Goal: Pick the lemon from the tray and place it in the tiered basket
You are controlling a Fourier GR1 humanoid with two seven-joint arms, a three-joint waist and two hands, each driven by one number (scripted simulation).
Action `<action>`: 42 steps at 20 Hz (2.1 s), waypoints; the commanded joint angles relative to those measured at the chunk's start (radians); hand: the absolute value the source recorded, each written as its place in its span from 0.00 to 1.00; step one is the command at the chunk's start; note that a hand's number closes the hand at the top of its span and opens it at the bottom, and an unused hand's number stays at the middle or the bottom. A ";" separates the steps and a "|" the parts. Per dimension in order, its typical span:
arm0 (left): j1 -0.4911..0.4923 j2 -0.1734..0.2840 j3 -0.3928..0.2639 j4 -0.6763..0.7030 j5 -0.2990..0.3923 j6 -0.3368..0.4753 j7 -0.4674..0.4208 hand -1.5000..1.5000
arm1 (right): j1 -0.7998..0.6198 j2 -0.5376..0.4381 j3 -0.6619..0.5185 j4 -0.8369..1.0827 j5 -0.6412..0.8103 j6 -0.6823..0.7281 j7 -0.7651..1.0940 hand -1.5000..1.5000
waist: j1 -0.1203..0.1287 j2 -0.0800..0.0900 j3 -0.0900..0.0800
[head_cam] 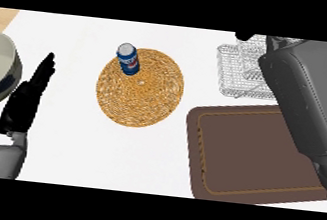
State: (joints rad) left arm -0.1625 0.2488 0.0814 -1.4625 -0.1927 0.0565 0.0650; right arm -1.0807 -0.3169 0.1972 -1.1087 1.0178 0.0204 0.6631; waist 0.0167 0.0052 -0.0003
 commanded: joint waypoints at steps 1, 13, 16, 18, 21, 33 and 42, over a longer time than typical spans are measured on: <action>-0.024 0.034 0.052 0.071 0.038 -0.038 -0.047 0.50 | -0.003 -0.063 -0.012 0.100 0.056 -0.026 -0.072 1.00 | -0.007 0.000 0.000; -0.049 0.008 0.034 0.081 -0.004 -0.017 -0.027 0.50 | -0.011 -0.150 -0.187 0.349 -0.074 -0.041 -0.433 1.00 | -0.010 0.000 0.000; -0.057 -0.006 0.012 -0.013 -0.004 -0.020 0.067 0.50 | -0.015 -0.110 -0.204 0.457 -0.066 -0.103 -0.472 1.00 | 0.005 0.001 0.001; -0.031 -0.005 0.024 0.035 -0.007 -0.021 0.000 0.50 | -0.019 -0.114 -0.210 0.425 -0.084 -0.019 -0.458 1.00 | -0.006 -0.002 0.000; -0.013 -0.018 -0.002 0.005 -0.028 -0.007 0.011 0.50 | 0.016 -0.072 -0.336 0.476 -0.209 -0.031 -0.385 1.00 | -0.001 0.001 0.001; -0.002 -0.031 0.003 -0.003 -0.038 -0.002 0.009 0.50 | 0.015 -0.082 -0.442 0.472 -0.287 -0.205 -0.525 0.00 | -0.007 -0.001 0.001; -0.024 -0.026 0.032 0.021 -0.031 0.001 0.014 0.50 | 0.078 -0.183 -0.527 0.315 -0.383 -0.133 -0.421 0.00 | -0.025 -0.008 0.000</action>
State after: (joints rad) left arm -0.1596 0.2193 0.1041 -1.4574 -0.2187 0.0508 0.0658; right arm -1.0354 -0.4583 -0.2868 -0.7481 0.6787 -0.1450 0.1969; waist -0.0004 -0.0023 -0.0012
